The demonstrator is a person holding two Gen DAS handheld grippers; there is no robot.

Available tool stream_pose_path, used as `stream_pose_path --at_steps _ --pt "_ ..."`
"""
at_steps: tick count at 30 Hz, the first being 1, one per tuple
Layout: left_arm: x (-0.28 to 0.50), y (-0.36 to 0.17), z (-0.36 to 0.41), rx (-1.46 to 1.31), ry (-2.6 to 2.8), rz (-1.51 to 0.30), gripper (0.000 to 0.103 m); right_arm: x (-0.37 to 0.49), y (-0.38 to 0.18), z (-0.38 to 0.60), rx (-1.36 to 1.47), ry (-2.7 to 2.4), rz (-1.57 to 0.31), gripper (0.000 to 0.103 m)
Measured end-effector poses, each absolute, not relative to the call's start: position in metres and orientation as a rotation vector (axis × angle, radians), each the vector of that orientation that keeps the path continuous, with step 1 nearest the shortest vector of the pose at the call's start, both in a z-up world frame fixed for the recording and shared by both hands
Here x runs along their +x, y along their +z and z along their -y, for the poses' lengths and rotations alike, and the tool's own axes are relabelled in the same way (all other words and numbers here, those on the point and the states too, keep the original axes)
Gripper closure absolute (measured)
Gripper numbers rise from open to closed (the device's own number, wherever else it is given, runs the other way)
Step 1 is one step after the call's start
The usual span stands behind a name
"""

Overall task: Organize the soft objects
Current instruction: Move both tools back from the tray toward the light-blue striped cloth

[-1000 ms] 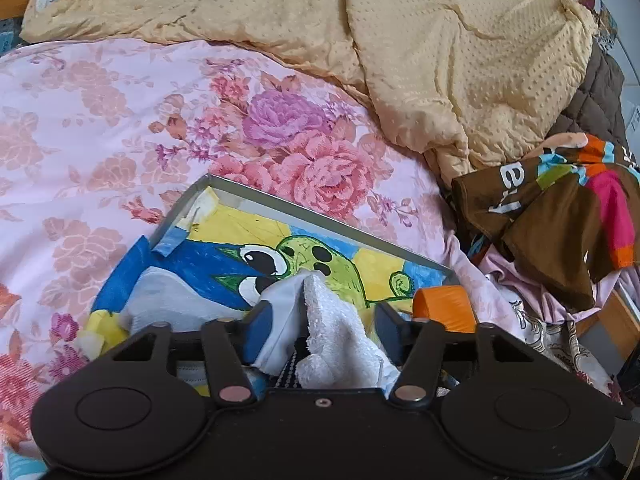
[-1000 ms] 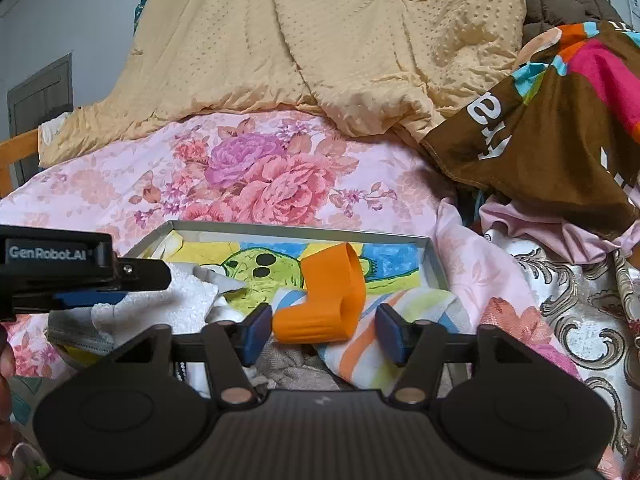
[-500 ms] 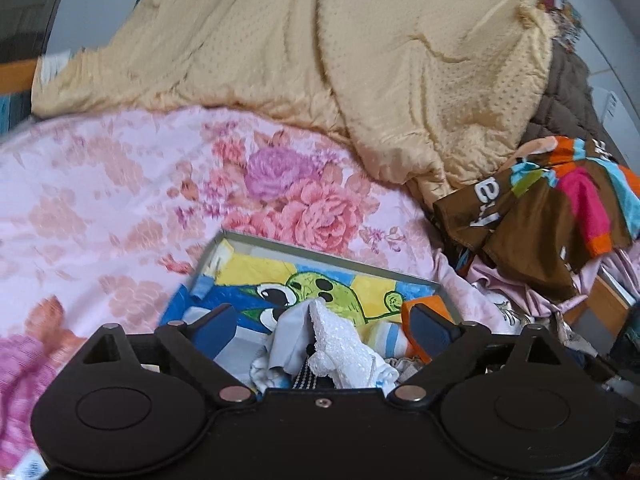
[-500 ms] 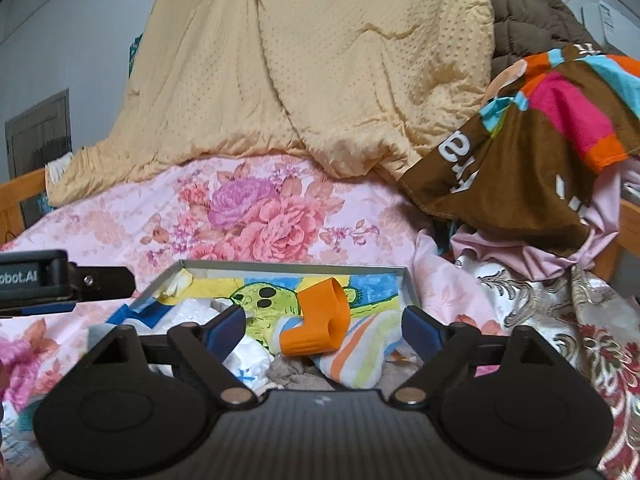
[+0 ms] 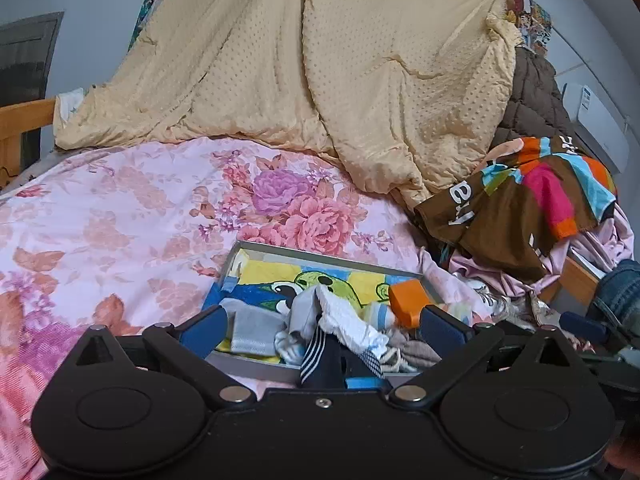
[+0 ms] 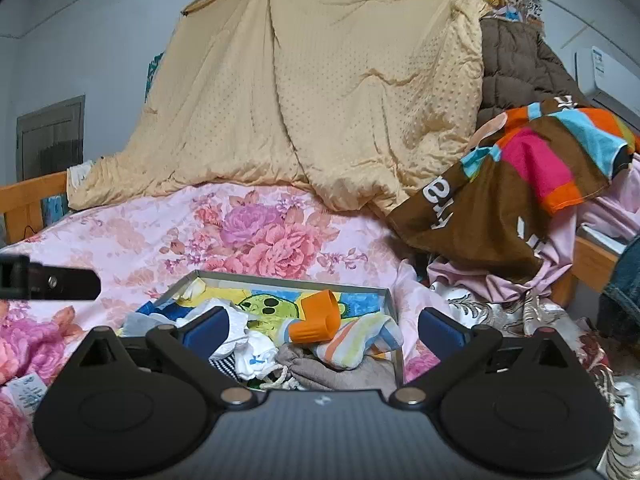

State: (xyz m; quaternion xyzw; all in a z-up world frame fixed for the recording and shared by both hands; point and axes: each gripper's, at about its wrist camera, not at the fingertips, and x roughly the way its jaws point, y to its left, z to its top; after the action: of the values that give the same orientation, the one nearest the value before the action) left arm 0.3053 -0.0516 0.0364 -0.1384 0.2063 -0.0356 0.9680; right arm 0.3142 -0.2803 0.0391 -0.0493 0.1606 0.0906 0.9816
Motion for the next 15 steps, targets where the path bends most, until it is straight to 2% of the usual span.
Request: stream_pose_path --at_steps 15 --pt "0.235 0.012 0.041 -0.258 -0.086 -0.468 0.001 0.238 0.024 0.276 -0.081 0.193 -0.328 0.0"
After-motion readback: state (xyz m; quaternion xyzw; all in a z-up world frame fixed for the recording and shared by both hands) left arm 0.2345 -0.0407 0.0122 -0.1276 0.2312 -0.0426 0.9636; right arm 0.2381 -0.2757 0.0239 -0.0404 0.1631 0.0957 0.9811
